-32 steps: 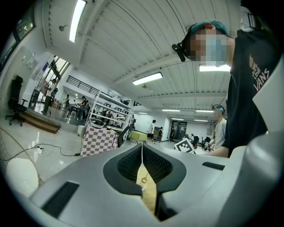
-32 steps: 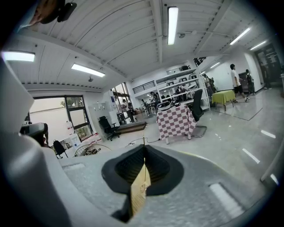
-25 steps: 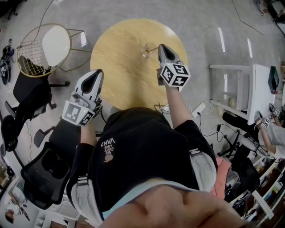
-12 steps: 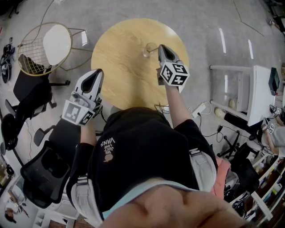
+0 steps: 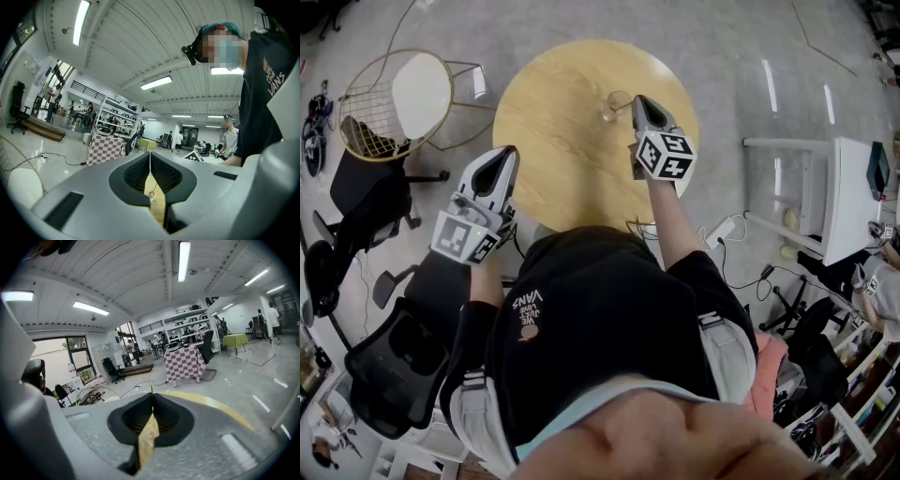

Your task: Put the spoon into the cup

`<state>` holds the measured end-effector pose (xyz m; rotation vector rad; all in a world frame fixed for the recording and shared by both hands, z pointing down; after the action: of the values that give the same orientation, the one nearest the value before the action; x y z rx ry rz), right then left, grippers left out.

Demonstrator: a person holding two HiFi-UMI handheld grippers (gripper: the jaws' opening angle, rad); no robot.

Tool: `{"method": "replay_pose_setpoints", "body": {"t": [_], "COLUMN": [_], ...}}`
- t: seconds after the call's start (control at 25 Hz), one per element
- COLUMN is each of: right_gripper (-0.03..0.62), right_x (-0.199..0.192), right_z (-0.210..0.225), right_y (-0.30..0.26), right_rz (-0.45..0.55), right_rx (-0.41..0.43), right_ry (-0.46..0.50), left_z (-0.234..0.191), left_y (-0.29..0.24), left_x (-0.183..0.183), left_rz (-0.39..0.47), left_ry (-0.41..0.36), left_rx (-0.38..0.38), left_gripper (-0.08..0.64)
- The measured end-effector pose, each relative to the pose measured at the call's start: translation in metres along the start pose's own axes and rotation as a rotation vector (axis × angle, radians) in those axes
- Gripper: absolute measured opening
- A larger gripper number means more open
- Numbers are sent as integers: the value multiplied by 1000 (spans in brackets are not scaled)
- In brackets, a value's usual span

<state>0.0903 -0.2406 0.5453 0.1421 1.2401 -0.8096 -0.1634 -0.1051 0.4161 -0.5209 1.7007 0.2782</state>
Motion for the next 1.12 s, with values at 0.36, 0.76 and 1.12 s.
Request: {"method": "replay_pose_setpoints", "body": {"t": [0.36, 0.76, 1.12], "right_gripper": [0, 0, 0], "right_x": [-5, -9, -10], "right_z": [1, 1, 1], "right_y": [-2, -7, -8], "right_rz": [-11, -28, -30], "right_rx": [-1, -11, -16], "right_ry": [7, 16, 9], "left_z": [1, 1, 0], "left_y": [2, 2, 0], "left_x": [0, -1, 0], "left_rz": [-1, -4, -7], "left_ry": [1, 3, 2], "left_rx": [4, -7, -10], "left_gripper": [3, 3, 3]}}
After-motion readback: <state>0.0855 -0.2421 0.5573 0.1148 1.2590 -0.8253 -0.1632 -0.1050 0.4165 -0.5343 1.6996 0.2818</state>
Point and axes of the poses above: the fingertips, and each gripper's own axes: y backward along the fingers, z to its right, x out of its top, the point moved 2 cm from there along y, backward along the fingers, and after that the axes turned 12 degrees about x, right-handed, at the moved point
